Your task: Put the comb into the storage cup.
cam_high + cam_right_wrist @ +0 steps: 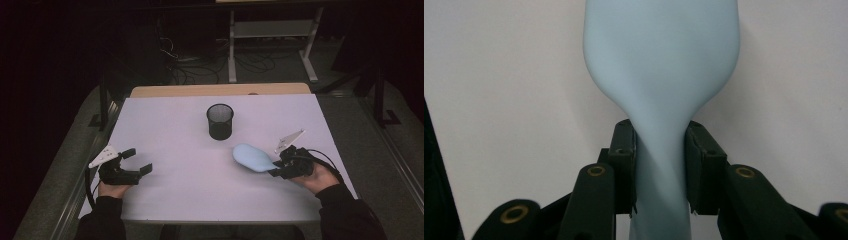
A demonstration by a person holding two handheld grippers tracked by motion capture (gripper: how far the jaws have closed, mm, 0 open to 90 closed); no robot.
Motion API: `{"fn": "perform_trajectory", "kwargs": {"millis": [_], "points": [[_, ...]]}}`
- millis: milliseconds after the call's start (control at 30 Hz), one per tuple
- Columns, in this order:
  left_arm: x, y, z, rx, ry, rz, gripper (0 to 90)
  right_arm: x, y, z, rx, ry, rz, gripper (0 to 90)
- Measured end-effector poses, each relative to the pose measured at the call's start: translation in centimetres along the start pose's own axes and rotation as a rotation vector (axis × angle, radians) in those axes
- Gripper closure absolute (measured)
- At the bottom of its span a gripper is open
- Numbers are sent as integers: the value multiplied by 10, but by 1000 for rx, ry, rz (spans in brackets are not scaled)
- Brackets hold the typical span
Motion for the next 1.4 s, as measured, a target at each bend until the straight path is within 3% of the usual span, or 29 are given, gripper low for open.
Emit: {"fn": "perform_trajectory", "kwargs": {"millis": [800,1400], "points": [[-2,2,-1,-5,-2,17,0,-30,37,-3,-63,-38,36,680],[-2,3,0,-3,-9,21,0,-40,69,-1,-87,-44,85,680]]}}
Point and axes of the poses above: each handheld gripper's, and its own axes: x roughly forward along the jaws, y roughly out of its top, z roughly to its right, the point moved 5 cm from there along x, roughly forward along the jaws, and after that the axes turned 9 degrees about z, right-handed, at the moved point
